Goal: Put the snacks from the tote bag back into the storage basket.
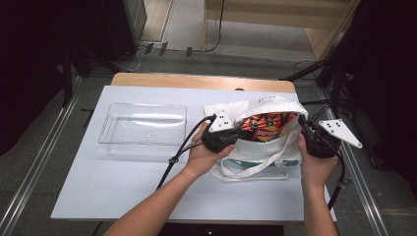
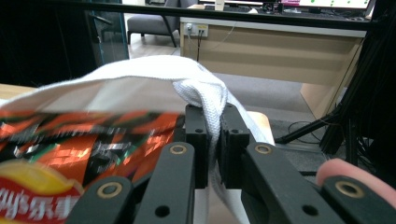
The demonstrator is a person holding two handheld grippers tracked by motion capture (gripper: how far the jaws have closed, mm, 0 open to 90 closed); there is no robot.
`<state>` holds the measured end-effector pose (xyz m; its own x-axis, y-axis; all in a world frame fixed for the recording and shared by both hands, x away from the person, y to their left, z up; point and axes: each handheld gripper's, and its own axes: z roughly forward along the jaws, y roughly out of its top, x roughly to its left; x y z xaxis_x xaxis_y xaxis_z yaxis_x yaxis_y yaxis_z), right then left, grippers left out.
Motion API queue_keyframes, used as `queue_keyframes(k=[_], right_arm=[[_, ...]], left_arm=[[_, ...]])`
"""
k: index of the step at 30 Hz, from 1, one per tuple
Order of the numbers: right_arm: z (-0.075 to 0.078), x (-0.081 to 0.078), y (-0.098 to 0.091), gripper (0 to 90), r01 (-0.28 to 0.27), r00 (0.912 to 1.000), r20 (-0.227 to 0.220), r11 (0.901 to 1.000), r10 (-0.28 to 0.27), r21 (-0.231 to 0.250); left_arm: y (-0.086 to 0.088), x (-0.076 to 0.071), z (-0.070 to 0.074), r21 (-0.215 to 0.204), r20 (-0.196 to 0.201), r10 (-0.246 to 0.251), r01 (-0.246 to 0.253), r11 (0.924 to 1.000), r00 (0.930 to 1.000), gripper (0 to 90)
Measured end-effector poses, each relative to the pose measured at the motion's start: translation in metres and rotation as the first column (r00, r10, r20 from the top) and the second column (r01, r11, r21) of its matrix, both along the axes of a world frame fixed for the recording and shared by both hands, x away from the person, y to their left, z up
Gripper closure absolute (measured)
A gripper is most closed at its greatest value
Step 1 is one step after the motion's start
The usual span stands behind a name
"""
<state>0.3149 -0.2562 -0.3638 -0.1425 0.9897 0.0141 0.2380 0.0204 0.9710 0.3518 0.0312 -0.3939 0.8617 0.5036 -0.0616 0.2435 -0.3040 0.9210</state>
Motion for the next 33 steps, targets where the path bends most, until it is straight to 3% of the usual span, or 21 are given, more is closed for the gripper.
queue_keyframes(k=[3, 4, 5, 6, 7, 8, 10, 12, 14, 15, 16, 19, 21, 23, 25, 26, 27, 28, 30, 32, 33], right_arm=[[0.004, 0.01, -0.002, 86.4, 0.017, 0.9997, -0.014, 0.9998, -0.017, 0.003], [0.003, 0.015, -0.003, 86.5, 0.022, 0.9992, -0.035, 0.9996, -0.021, 0.017], [-0.001, 0.027, -0.007, 86.6, 0.026, 0.9953, -0.095, 0.9974, -0.019, 0.068], [-0.001, 0.027, -0.007, 86.6, 0.026, 0.9953, -0.095, 0.9974, -0.019, 0.068], [-0.009, 0.037, -0.01, 86.6, 0.019, 0.9886, -0.151, 0.9923, 0.0, 0.123], [-0.009, 0.037, -0.01, 86.6, 0.019, 0.9886, -0.151, 0.9923, 0.0, 0.123], [-0.022, 0.043, -0.009, 86.8, 0.028, 0.9809, -0.195, 0.988, 0.003, 0.152], [-0.035, 0.047, -0.005, 87.0, 0.026, 0.972, -0.235, 0.9896, 0.008, 0.142], [-0.049, 0.049, -0.002, 86.9, 0.024, 0.9643, -0.264, 0.9904, 0.013, 0.136], [-0.053, 0.048, -0.002, 86.8, 0.019, 0.9644, -0.264, 0.99, 0.019, 0.14], [-0.058, 0.045, -0.005, 86.4, 0.015, 0.965, -0.261, 0.9872, 0.028, 0.159], [-0.057, 0.042, -0.008, 84.5, -0.005, 0.967, -0.25, 0.985, 0.049, 0.173], [-0.056, 0.04, -0.009, 75.6, -0.019, 0.9706, -0.233, 0.9834, 0.061, 0.18], [-0.051, 0.033, -0.009, 61.1, -0.03, 0.9759, -0.205, 0.9771, 0.074, 0.211], [-0.045, 0.017, -0.007, 50.9, 0.001, 0.9893, -0.143, 0.9803, 0.028, 0.197], [-0.045, 0.017, -0.007, 50.9, 0.001, 0.9893, -0.143, 0.9803, 0.028, 0.197], [-0.042, 0.003, -0.006, 48.6, 0.028, 0.9959, -0.09, 0.9825, -0.012, 0.184], [-0.042, 0.003, -0.006, 48.6, 0.028, 0.9959, -0.09, 0.9825, -0.012, 0.184], [-0.041, -0.01, -0.002, 51.4, 0.047, 0.9982, -0.045, 0.9837, -0.04, 0.174], [-0.043, -0.017, 0.002, 65.8, 0.036, 0.9992, -0.021, 0.9869, -0.033, 0.157], [-0.045, -0.02, 0.007, 74.9, 0.005, 1.0, -0.007, 0.9903, -0.004, 0.139]], left_arm=[[0.0, 0.0, -0.001, 0.002, 0.001, 0.0, 0.0, 1.0, 1.0, 90.0], [0.001, 0.0, -0.001, 0.004, 0.002, -0.001, 0.001, 1.0, 1.0, 90.0], [0.0, 0.0, -0.002, 0.002, -0.001, 0.001, -0.001, 1.0, 1.0, 90.0], [0.0, 0.0, -0.003, 0.0, -0.003, 0.001, -0.001, 1.0, 1.0, 90.0], [0.001, 0.0, -0.004, -0.002, -0.006, -0.001, 0.001, 1.0, 1.0, 90.0], [0.001, 0.0, -0.004, -0.004, -0.01, -0.002, 0.002, 1.0, 1.0, 90.0], [0.001, 0.001, -0.005, -0.011, -0.016, 0.003, -0.004, 0.9999, 0.9999, 90.0], [0.002, 0.001, -0.005, -0.021, -0.021, 0.015, -0.016, 0.9997, 0.9997, 90.0], [0.004, 0.001, -0.004, -0.042, -0.022, 0.024, -0.025, 0.9988, 0.9995, 82.8], [0.008, 0.001, -0.003, -0.067, -0.018, 0.043, -0.044, 0.9968, 0.9989, 77.2], [0.013, 0.001, -0.004, -0.089, -0.012, 0.06, -0.061, 0.9941, 0.9981, 60.6], [0.017, 0.002, -0.005, -0.101, -0.01, 0.08, -0.081, 0.9916, 0.9967, 45.7], [0.019, 0.003, -0.006, -0.104, -0.019, 0.107, -0.109, 0.9886, 0.994, 43.4], [0.02, 0.005, -0.008, -0.087, -0.038, 0.163, -0.166, 0.9823, 0.9859, 40.3], [0.022, 0.008, -0.01, -0.083, -0.058, 0.189, -0.193, 0.9776, 0.9803, 42.7], [0.022, 0.009, -0.011, -0.069, -0.066, 0.211, -0.215, 0.9741, 0.9753, 42.7], [0.025, 0.012, -0.014, -0.083, -0.099, 0.215, -0.224, 0.9712, 0.9715, 42.8], [0.025, 0.012, -0.014, -0.083, -0.099, 0.215, -0.224, 0.9712, 0.9715, 43.3], [0.026, 0.013, -0.017, -0.079, -0.113, 0.228, -0.238, 0.9681, 0.967, 44.9], [0.025, 0.015, -0.02, -0.059, -0.132, 0.243, -0.252, 0.966, 0.9612, 48.3], [0.024, 0.016, -0.021, -0.048, -0.138, 0.252, -0.261, 0.9642, 0.9577, 51.6]])
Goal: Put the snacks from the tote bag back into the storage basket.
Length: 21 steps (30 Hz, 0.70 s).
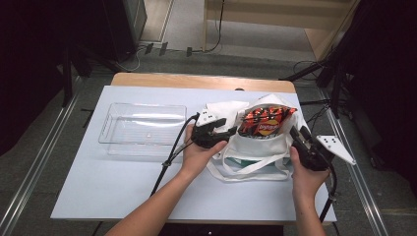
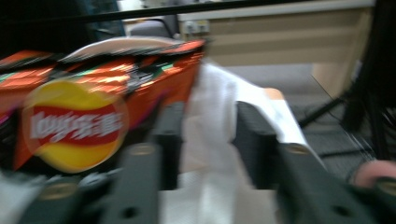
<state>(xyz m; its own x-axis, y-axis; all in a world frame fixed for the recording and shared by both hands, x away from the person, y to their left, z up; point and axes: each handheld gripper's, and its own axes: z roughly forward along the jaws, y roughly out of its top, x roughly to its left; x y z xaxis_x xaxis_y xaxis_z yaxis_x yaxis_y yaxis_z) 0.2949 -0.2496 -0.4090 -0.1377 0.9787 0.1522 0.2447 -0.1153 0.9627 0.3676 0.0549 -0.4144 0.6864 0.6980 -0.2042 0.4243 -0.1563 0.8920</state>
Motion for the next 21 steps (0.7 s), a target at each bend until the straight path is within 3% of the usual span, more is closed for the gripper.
queue_keyframes(k=[1, 2, 4, 5, 6, 10, 12, 13, 14, 16, 17, 18, 20, 21], right_arm=[[-0.002, 0.0, 0.004, 81.9, -0.029, 0.9996, 0.0, 0.9994, 0.029, -0.018], [-0.007, 0.004, 0.011, 87.8, -0.074, 0.9968, -0.031, 0.9966, 0.073, -0.036], [-0.01, 0.008, 0.014, 90.0, -0.08, 0.9954, -0.056, 0.9957, 0.077, -0.046], [-0.018, 0.016, 0.016, 90.0, -0.083, 0.9888, -0.126, 0.9963, 0.08, -0.02], [-0.018, 0.016, 0.016, 90.0, -0.083, 0.9888, -0.126, 0.9963, 0.08, -0.02], [-0.035, 0.024, 0.016, 90.0, -0.079, 0.9713, -0.224, 0.9968, 0.08, 0.013], [-0.042, 0.024, 0.017, 90.0, -0.078, 0.9637, -0.256, 0.997, 0.075, -0.001], [-0.046, 0.025, 0.018, 90.0, -0.076, 0.9543, -0.291, 0.997, 0.069, -0.014], [-0.046, 0.025, 0.018, 90.0, -0.076, 0.9543, -0.291, 0.997, 0.069, -0.014], [-0.051, 0.028, 0.017, 90.0, -0.086, 0.9352, -0.346, 0.996, 0.073, -0.022], [-0.054, 0.029, 0.016, 90.0, -0.088, 0.9309, -0.358, 0.9959, 0.075, -0.02], [-0.057, 0.031, 0.014, 90.0, -0.09, 0.9213, -0.38, 0.9959, 0.081, -0.007], [-0.062, 0.032, 0.013, 90.0, -0.087, 0.9102, -0.407, 0.9962, 0.077, -0.006], [-0.067, 0.033, 0.015, 90.0, -0.102, 0.8989, -0.432, 0.9941, 0.075, -0.039]], left_arm=[[-0.001, 0.001, -0.001, 0.021, -0.007, 0.017, -0.017, 0.9996, 0.9998, 55.3], [-0.002, 0.002, -0.002, 0.031, -0.017, 0.026, -0.025, 0.9992, 0.9995, 61.5], [-0.004, 0.005, -0.005, 0.051, -0.042, 0.031, -0.029, 0.9983, 0.9986, 65.4], [-0.005, 0.005, -0.007, 0.066, -0.05, 0.036, -0.033, 0.9973, 0.9981, 68.7], [-0.006, 0.006, -0.008, 0.072, -0.056, 0.038, -0.034, 0.9968, 0.9977, 68.7], [-0.01, 0.005, -0.012, 0.12, -0.051, 0.066, -0.059, 0.991, 0.9965, 75.5], [-0.014, 0.006, -0.017, 0.149, -0.061, 0.068, -0.058, 0.987, 0.9958, 77.1], [-0.015, 0.006, -0.021, 0.16, -0.064, 0.072, -0.061, 0.9852, 0.9954, 78.8], [-0.015, 0.007, -0.024, 0.163, -0.069, 0.082, -0.07, 0.9841, 0.9942, 78.8], [-0.015, 0.009, -0.03, 0.147, -0.09, 0.095, -0.081, 0.9858, 0.9914, 81.1], [-0.016, 0.01, -0.033, 0.146, -0.088, 0.098, -0.085, 0.9856, 0.9912, 81.6], [-0.017, 0.01, -0.035, 0.156, -0.08, 0.102, -0.089, 0.9838, 0.9916, 82.0], [-0.019, 0.009, -0.039, 0.172, -0.058, 0.109, -0.098, 0.9802, 0.9923, 82.5], [-0.02, 0.009, -0.042, 0.171, -0.054, 0.111, -0.101, 0.9802, 0.9924, 82.9]])
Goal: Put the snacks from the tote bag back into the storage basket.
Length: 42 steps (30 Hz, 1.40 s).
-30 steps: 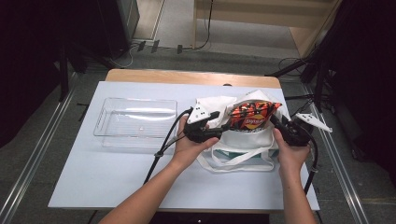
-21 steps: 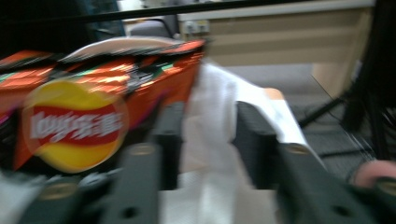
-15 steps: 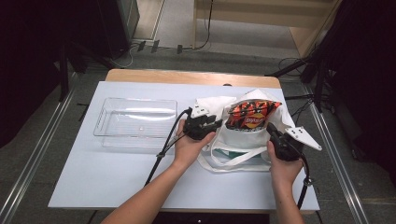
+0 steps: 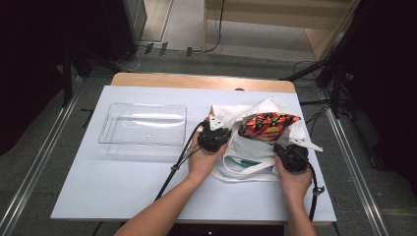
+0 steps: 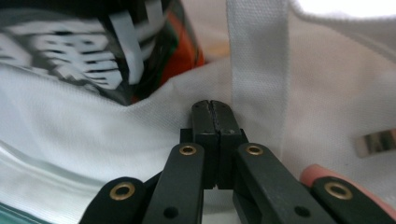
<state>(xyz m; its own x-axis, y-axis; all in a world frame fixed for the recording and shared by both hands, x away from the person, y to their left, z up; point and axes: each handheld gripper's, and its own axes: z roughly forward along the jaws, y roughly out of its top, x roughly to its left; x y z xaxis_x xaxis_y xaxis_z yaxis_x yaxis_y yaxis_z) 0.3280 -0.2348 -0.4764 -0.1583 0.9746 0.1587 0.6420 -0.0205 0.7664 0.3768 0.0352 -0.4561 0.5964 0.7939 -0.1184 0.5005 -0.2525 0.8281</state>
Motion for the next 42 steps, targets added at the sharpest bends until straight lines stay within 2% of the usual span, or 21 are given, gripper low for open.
queue_keyframes(k=[3, 5, 6, 7, 8, 9, 11, 14, 16, 18, 19, 21, 23, 26, 29, 30, 32, 34, 36, 39, 42], right_arm=[[0.0, 0.001, 0.002, 90.0, -0.005, 1.0, -0.005, 0.9998, 0.005, -0.021], [0.001, 0.001, 0.0, 90.0, -0.002, 0.9999, -0.011, 1.0, 0.002, 0.002], [0.002, -0.004, -0.005, 89.3, -0.003, 0.9987, 0.051, 0.9985, 0.0, 0.055], [0.002, -0.004, -0.005, 89.3, -0.003, 0.9987, 0.051, 0.9985, 0.0, 0.055], [0.003, -0.008, -0.006, 86.7, -0.007, 0.9967, 0.081, 0.9973, 0.001, 0.074], [0.005, -0.014, -0.008, 82.9, -0.008, 0.9901, 0.14, 0.9948, -0.007, 0.101], [0.012, -0.023, -0.008, 79.0, -0.013, 0.9776, 0.21, 0.9925, -0.013, 0.121], [0.024, -0.032, -0.006, 70.6, -0.037, 0.9523, 0.305, 0.9919, -0.002, 0.121], [0.033, -0.034, -0.005, 63.0, -0.064, 0.9384, 0.345, 0.9898, 0.016, 0.127], [0.041, -0.034, -0.004, 52.8, -0.103, 0.9305, 0.363, 0.9846, 0.045, 0.141], [0.043, -0.032, -0.003, 46.8, -0.129, 0.9284, 0.366, 0.9801, 0.066, 0.151], [0.041, -0.027, -0.002, 37.4, -0.138, 0.9365, 0.342, 0.978, 0.078, 0.156], [0.035, -0.017, -0.003, 27.2, -0.119, 0.9473, 0.315, 0.9777, 0.059, 0.173], [0.031, -0.011, -0.004, 28.7, -0.139, 0.9497, 0.305, 0.9695, 0.072, 0.202], [0.029, -0.008, -0.003, 47.0, -0.183, 0.9406, 0.323, 0.9584, 0.105, 0.219], [0.03, -0.008, -0.001, 54.3, -0.186, 0.9381, 0.329, 0.9585, 0.108, 0.216], [0.03, -0.01, 0.002, 67.0, -0.197, 0.9307, 0.346, 0.9598, 0.119, 0.2], [0.032, -0.01, 0.005, 79.7, -0.189, 0.9315, 0.343, 0.9669, 0.121, 0.171], [0.035, -0.01, 0.009, 87.4, -0.176, 0.9348, 0.335, 0.9728, 0.117, 0.151], [0.041, -0.013, 0.014, 90.0, -0.154, 0.9338, 0.341, 0.9815, 0.108, 0.113], [0.049, -0.016, 0.015, 90.0, -0.146, 0.9263, 0.366, 0.9805, 0.089, 0.131]], left_arm=[[-0.002, -0.001, -0.008, 0.031, 0.037, 0.0, -0.001, 0.9995, 0.9993, 83.6], [-0.003, -0.003, -0.01, 0.041, 0.051, 0.004, -0.006, 0.9991, 0.9987, 83.8], [-0.003, -0.004, -0.011, 0.039, 0.055, 0.006, -0.008, 0.9992, 0.9985, 83.6], [-0.002, -0.004, -0.012, 0.034, 0.056, 0.005, -0.007, 0.9994, 0.9984, 83.6], [-0.001, -0.004, -0.013, 0.015, 0.051, 0.003, -0.004, 0.9999, 0.9987, 83.4], [0.0, -0.003, -0.013, 0.005, 0.047, 0.001, -0.001, 1.0, 0.9989, 82.8], [0.002, -0.004, -0.013, -0.009, 0.039, -0.002, 0.003, 1.0, 0.9992, 81.9], [0.003, -0.006, -0.013, -0.01, 0.046, -0.001, 0.002, 0.9999, 0.999, 81.1], [0.004, -0.006, -0.013, -0.021, 0.045, -0.004, 0.005, 0.9998, 0.999, 80.9], [0.005, -0.007, -0.014, -0.03, 0.048, -0.006, 0.008, 0.9995, 0.9988, 80.5], [0.005, -0.008, -0.014, -0.031, 0.049, -0.008, 0.009, 0.9995, 0.9988, 80.2], [0.006, -0.008, -0.013, -0.034, 0.048, -0.008, 0.01, 0.9994, 0.9988, 79.9], [0.006, -0.008, -0.014, -0.042, 0.049, -0.013, 0.015, 0.999, 0.9987, 79.8], [0.007, -0.009, -0.014, -0.035, 0.054, -0.019, 0.02, 0.9992, 0.9984, 79.8], [0.006, -0.01, -0.014, -0.031, 0.06, -0.023, 0.025, 0.9992, 0.998, 79.9], [0.006, -0.01, -0.014, -0.028, 0.061, -0.026, 0.027, 0.9992, 0.9978, 79.9], [0.005, -0.01, -0.014, -0.026, 0.064, -0.025, 0.026, 0.9993, 0.9976, 79.9], [0.005, -0.01, -0.014, -0.027, 0.067, -0.027, 0.029, 0.9992, 0.9974, 79.7], [0.005, -0.011, -0.014, -0.028, 0.067, -0.027, 0.029, 0.9992, 0.9974, 79.3], [0.005, -0.012, -0.014, -0.022, 0.075, -0.03, 0.031, 0.9993, 0.9968, 78.3], [0.004, -0.013, -0.014, -0.013, 0.082, -0.03, 0.031, 0.9994, 0.9962, 78.1]])
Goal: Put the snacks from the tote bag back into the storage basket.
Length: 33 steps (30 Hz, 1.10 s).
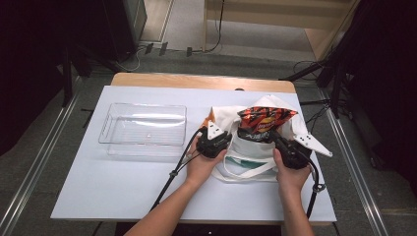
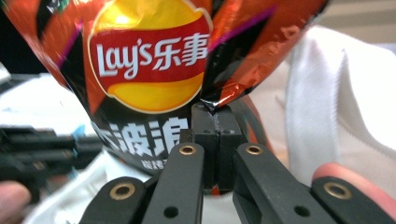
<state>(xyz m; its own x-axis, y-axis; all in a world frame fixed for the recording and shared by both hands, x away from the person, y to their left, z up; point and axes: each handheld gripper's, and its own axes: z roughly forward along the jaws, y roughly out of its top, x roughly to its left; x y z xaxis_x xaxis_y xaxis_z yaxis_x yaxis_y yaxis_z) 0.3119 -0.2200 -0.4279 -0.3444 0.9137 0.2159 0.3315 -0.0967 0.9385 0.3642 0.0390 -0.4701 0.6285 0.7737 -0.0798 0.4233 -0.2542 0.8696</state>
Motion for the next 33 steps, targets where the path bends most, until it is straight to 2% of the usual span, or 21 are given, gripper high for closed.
queue_keyframes(k=[1, 8, 14, 15, 18, 21, 23, 24, 30, 33], right_arm=[[0.007, -0.002, 0.0, 90.0, 0.014, 0.9995, 0.029, 0.9999, -0.014, 0.004], [0.026, -0.005, 0.001, 90.0, 0.025, 0.9983, 0.053, 0.999, -0.027, 0.037], [0.043, -0.009, 0.007, 90.0, 0.012, 0.9951, 0.097, 0.9981, -0.017, 0.06], [0.046, -0.01, 0.007, 90.0, 0.01, 0.9947, 0.102, 0.9976, -0.017, 0.068], [0.054, -0.011, 0.004, 90.0, 0.013, 0.9922, 0.122, 0.9941, -0.026, 0.108], [0.059, -0.011, 0.004, 90.0, 0.009, 0.9931, 0.115, 0.9934, -0.023, 0.115], [0.061, -0.012, 0.004, 90.0, 0.013, 0.9918, 0.125, 0.9927, -0.028, 0.12], [0.062, -0.012, 0.005, 90.0, 0.015, 0.9918, 0.124, 0.9926, -0.03, 0.12], [0.065, -0.014, 0.005, 90.0, 0.025, 0.9894, 0.139, 0.9917, -0.042, 0.126], [0.069, -0.016, 0.007, 90.0, 0.012, 0.9894, 0.142, 0.9928, -0.029, 0.119]], left_arm=[[0.0, 0.0, 0.0, 0.003, -0.001, 0.001, -0.001, 1.0, 1.0, 78.7], [-0.002, -0.001, 0.0, 0.008, 0.008, 0.007, -0.007, 0.9999, 0.9999, 78.3], [0.002, 0.001, 0.0, -0.016, -0.017, 0.006, -0.006, 0.9998, 0.9998, 78.1], [0.001, 0.0, 0.0, -0.006, -0.016, 0.008, -0.008, 1.0, 0.9998, 78.0], [-0.001, 0.0, 0.0, -0.01, -0.013, 0.009, -0.009, 0.9999, 0.9999, 76.8], [0.003, 0.0, 0.002, -0.043, -0.036, 0.0, -0.001, 0.9991, 0.9994, 75.5], [0.007, -0.002, 0.007, -0.089, -0.063, -0.008, 0.002, 0.996, 0.998, 72.8], [0.009, -0.004, 0.009, -0.09, -0.055, -0.014, 0.009, 0.9959, 0.9984, 69.0], [0.014, -0.02, 0.024, -0.116, 0.0, -0.028, 0.027, 0.9929, 0.9996, 63.5], [0.018, -0.024, 0.028, -0.131, 0.004, -0.024, 0.024, 0.9911, 0.9997, 62.4]])
